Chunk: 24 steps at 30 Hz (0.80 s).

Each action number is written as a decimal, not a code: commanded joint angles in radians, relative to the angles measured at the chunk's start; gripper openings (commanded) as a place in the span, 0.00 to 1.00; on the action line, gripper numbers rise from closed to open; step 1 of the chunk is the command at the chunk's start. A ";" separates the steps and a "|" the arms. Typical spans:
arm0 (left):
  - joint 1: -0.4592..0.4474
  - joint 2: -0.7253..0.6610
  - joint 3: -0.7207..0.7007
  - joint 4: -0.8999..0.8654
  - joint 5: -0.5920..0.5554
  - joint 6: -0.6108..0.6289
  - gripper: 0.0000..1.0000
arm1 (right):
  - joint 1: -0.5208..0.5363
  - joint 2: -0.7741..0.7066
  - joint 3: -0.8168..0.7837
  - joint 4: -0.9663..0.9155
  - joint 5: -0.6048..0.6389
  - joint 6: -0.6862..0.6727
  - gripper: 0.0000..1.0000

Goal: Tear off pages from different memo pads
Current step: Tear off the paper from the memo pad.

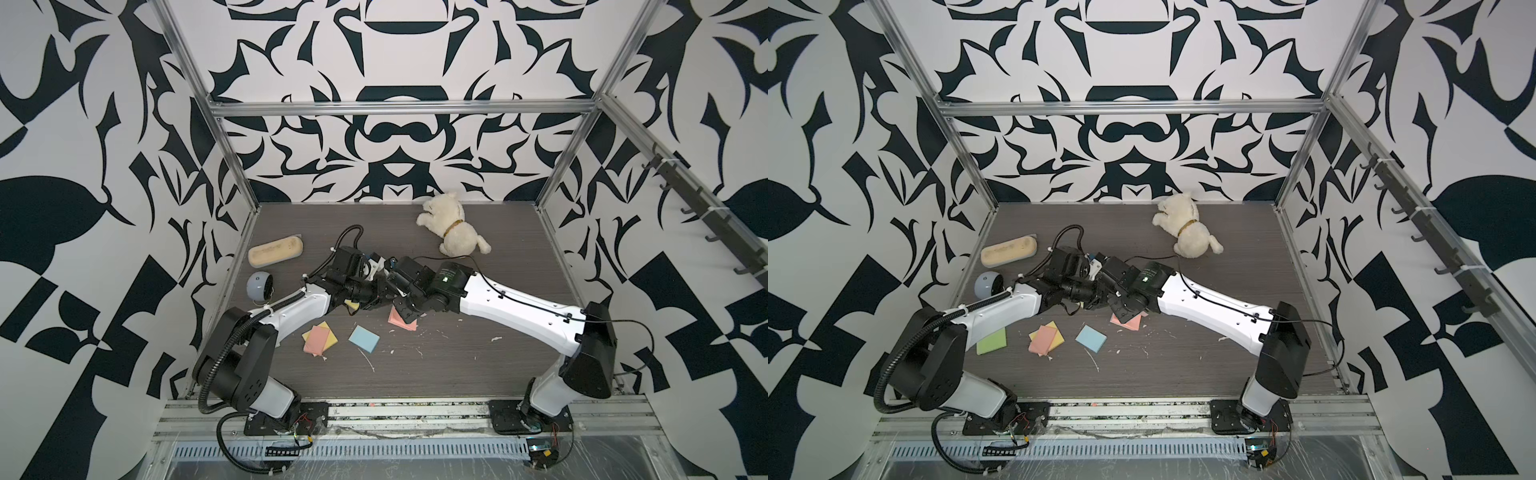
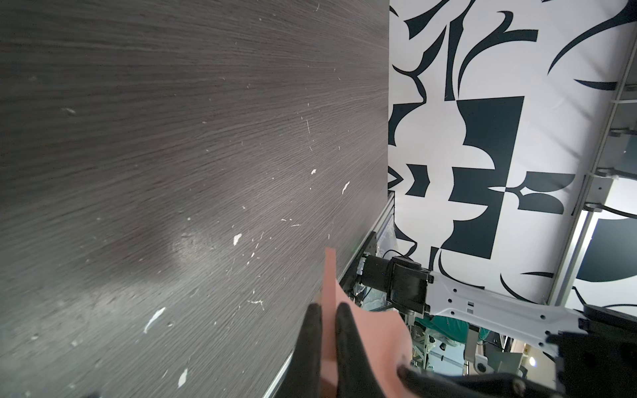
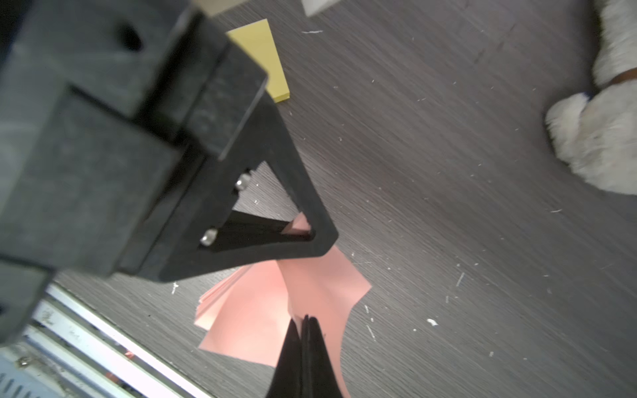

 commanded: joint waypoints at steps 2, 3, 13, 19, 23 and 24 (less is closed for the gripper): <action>-0.007 -0.016 0.026 -0.014 0.038 0.017 0.00 | 0.010 0.004 0.051 0.001 0.080 -0.067 0.00; -0.007 -0.022 0.023 -0.009 0.046 0.016 0.00 | 0.009 0.008 0.053 0.003 0.081 -0.079 0.00; -0.006 -0.041 -0.006 0.070 0.076 -0.009 0.00 | 0.009 0.002 -0.012 0.078 0.032 -0.035 0.26; 0.004 -0.032 -0.006 0.062 0.093 0.014 0.00 | -0.009 -0.061 -0.041 0.052 0.046 -0.023 0.38; 0.032 -0.028 -0.010 0.040 0.090 0.062 0.00 | -0.087 -0.183 -0.121 0.118 -0.155 0.031 0.44; 0.041 -0.027 -0.011 0.038 0.092 0.070 0.00 | -0.115 -0.223 -0.148 0.156 -0.222 0.056 0.45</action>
